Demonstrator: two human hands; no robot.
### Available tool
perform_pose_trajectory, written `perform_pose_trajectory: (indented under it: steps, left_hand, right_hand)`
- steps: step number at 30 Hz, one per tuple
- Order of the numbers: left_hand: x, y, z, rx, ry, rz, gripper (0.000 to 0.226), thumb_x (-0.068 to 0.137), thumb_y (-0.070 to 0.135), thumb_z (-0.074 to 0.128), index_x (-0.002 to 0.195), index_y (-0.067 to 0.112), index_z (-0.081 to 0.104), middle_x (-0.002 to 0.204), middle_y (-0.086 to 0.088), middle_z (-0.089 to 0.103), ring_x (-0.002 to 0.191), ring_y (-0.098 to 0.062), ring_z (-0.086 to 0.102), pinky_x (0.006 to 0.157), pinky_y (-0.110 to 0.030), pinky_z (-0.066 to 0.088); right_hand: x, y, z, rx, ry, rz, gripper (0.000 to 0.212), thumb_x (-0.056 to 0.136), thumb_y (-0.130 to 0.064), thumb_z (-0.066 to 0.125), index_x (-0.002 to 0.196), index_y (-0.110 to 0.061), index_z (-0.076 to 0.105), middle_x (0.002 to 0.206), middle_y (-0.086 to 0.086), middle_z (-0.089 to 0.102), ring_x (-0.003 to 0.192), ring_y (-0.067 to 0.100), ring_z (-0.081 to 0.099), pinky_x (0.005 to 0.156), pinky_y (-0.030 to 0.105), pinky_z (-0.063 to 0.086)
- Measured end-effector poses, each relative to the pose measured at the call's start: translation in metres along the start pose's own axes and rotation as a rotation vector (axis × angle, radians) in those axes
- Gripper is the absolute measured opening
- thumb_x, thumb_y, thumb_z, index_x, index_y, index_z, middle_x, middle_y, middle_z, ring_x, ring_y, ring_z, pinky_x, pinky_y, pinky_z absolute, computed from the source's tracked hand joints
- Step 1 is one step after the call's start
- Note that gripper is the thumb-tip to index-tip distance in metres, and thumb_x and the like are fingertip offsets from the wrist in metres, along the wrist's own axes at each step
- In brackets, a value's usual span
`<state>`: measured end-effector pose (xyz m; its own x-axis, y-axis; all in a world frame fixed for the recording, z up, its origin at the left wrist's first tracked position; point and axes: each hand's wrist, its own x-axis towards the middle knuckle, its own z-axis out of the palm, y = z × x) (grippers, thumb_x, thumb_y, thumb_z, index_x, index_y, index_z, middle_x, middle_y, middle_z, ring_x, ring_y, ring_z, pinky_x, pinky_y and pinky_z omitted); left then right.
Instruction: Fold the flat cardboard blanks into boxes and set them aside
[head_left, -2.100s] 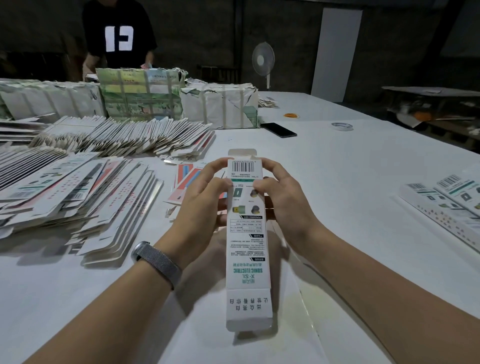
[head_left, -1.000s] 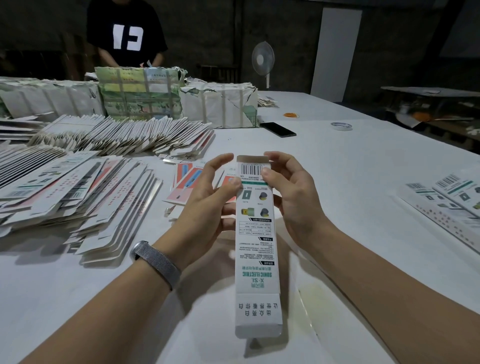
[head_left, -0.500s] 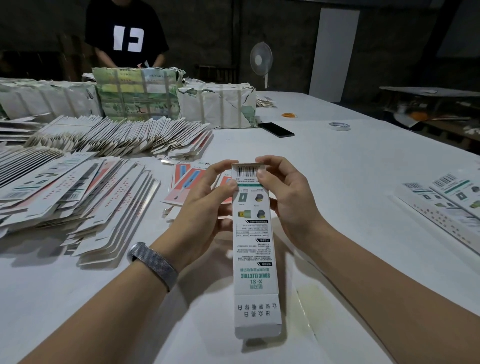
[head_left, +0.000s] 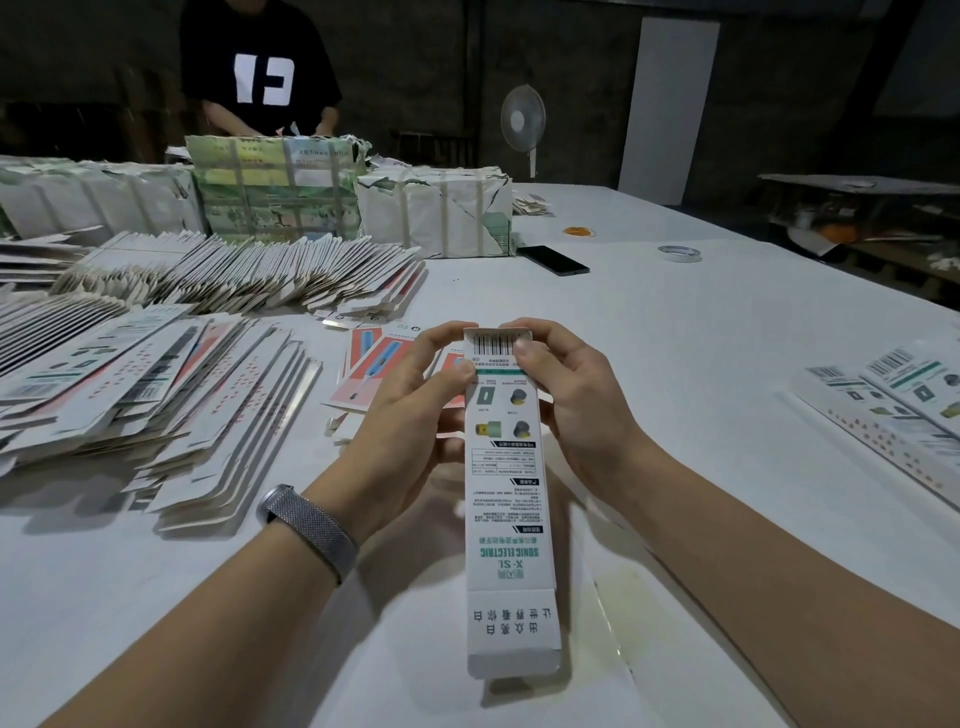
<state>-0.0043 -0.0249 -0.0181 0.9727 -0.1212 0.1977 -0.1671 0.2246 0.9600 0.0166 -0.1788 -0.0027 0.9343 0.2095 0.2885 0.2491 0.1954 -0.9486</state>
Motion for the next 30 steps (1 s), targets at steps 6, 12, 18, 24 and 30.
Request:
perform_pose_trajectory:
  steps: [6, 12, 18, 24, 30]
  left_hand:
    - [-0.001, 0.001, 0.001, 0.019, 0.004, 0.000, 0.025, 0.107, 0.018, 0.045, 0.122, 0.033, 0.058, 0.087, -0.008, 0.075, 0.068, -0.019, 0.069, 0.049, -0.026, 0.052]
    - [-0.002, 0.001, 0.002, 0.027, 0.008, 0.005, 0.026, 0.107, 0.017, 0.045, 0.122, 0.032, 0.059, 0.085, -0.007, 0.075, 0.066, -0.017, 0.069, 0.047, -0.026, 0.051]
    - [-0.002, -0.001, 0.007, 0.043, -0.001, 0.016, 0.026, 0.107, 0.017, 0.046, 0.124, 0.033, 0.058, 0.087, -0.005, 0.076, 0.068, -0.018, 0.070, 0.048, -0.025, 0.052]
    - [-0.006, -0.001, 0.010, 0.041, -0.068, 0.002, 0.024, 0.107, 0.018, 0.048, 0.124, 0.032, 0.057, 0.087, -0.008, 0.076, 0.072, -0.022, 0.071, 0.050, -0.025, 0.053]
    - [-0.007, -0.001, 0.009, 0.045, -0.076, -0.010, 0.026, 0.107, 0.019, 0.048, 0.127, 0.033, 0.056, 0.091, -0.012, 0.076, 0.077, -0.025, 0.072, 0.053, -0.026, 0.055]
  right_hand:
    - [-0.001, 0.002, -0.001, -0.016, -0.030, -0.011, 0.022, 0.105, -0.011, 0.045, 0.107, -0.022, 0.064, 0.081, 0.001, 0.072, 0.069, 0.014, 0.069, 0.059, 0.025, 0.054]
    - [-0.001, 0.001, 0.000, -0.033, -0.016, -0.013, 0.023, 0.104, -0.009, 0.045, 0.101, -0.021, 0.064, 0.080, 0.000, 0.072, 0.067, 0.014, 0.068, 0.057, 0.023, 0.053]
    - [0.000, 0.001, -0.003, 0.019, 0.007, 0.014, 0.016, 0.101, -0.015, 0.053, 0.090, -0.022, 0.063, 0.079, 0.001, 0.070, 0.069, 0.021, 0.067, 0.063, 0.032, 0.054]
    - [0.003, -0.001, -0.004, 0.085, 0.067, 0.060, 0.021, 0.098, -0.018, 0.061, 0.076, -0.017, 0.059, 0.075, 0.008, 0.068, 0.061, 0.024, 0.067, 0.057, 0.032, 0.056]
    - [0.003, 0.001, -0.005, 0.031, 0.091, 0.084, 0.010, 0.097, -0.011, 0.061, 0.088, -0.015, 0.063, 0.079, 0.009, 0.070, 0.062, 0.025, 0.070, 0.056, 0.031, 0.057]
